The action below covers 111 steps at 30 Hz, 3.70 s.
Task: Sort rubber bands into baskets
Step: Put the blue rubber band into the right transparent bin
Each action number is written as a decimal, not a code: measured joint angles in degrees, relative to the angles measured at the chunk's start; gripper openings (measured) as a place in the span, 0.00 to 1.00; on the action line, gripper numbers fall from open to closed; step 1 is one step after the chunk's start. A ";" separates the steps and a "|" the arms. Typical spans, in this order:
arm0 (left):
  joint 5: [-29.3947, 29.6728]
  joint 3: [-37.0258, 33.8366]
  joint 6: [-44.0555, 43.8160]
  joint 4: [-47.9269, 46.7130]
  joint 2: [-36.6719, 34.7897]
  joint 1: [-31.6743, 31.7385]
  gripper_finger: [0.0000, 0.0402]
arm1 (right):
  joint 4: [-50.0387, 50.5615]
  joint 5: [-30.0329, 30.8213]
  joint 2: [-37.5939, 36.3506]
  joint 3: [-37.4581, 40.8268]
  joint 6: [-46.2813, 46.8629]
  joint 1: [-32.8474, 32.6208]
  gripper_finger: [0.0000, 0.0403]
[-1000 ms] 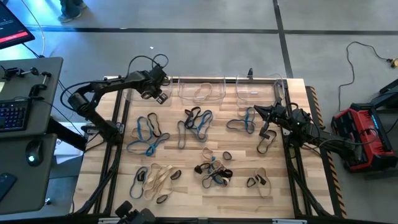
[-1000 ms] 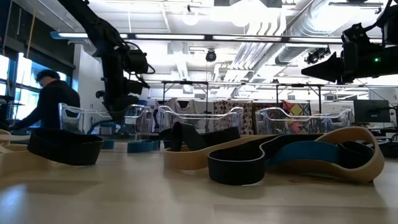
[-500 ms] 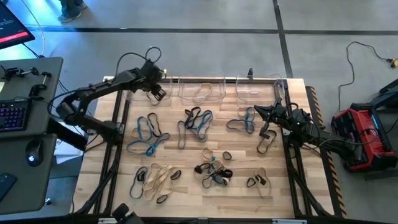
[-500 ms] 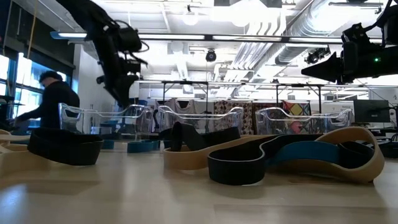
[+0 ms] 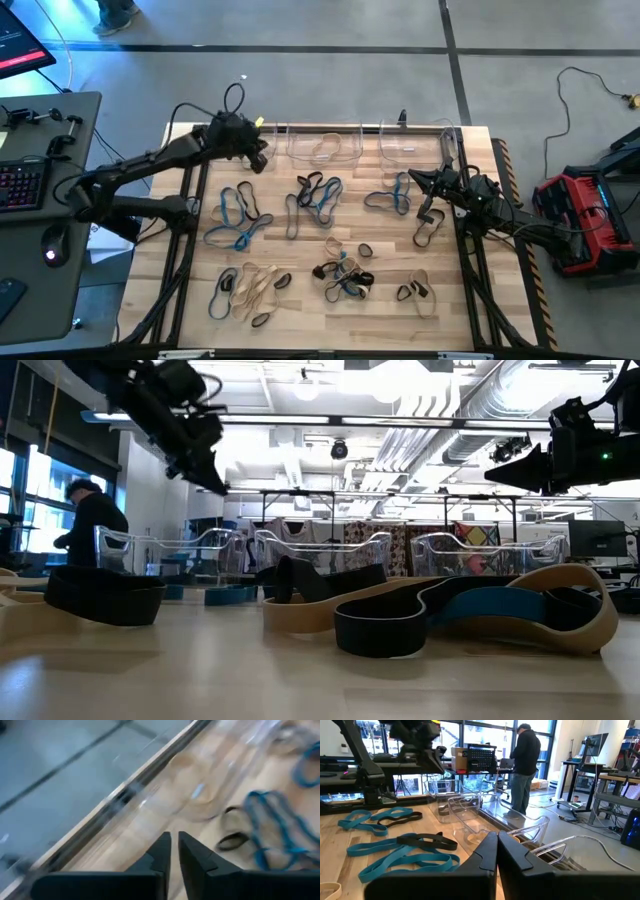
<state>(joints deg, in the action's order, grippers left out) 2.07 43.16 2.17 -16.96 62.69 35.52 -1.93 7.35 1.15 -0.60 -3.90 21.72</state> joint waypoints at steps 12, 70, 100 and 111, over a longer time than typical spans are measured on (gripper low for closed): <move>-0.06 -10.08 2.54 23.96 -3.34 -17.25 0.00 | 0.00 0.00 0.00 0.01 -0.01 0.00 0.00; -6.86 -25.84 3.91 48.16 -3.29 -20.16 0.00 | -19.21 -0.64 20.00 -1.85 20.35 -11.78 0.00; -6.82 -25.86 4.07 48.10 -3.29 -20.16 0.00 | -13.99 4.59 80.73 -36.64 19.23 -24.03 0.34; -6.80 -25.86 4.05 48.08 -3.29 -20.17 0.00 | -13.58 4.60 95.94 -45.12 18.58 -26.35 0.34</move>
<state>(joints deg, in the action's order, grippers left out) -4.73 17.30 6.22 31.11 59.40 15.35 -15.52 11.95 97.08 -45.72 14.68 -4.63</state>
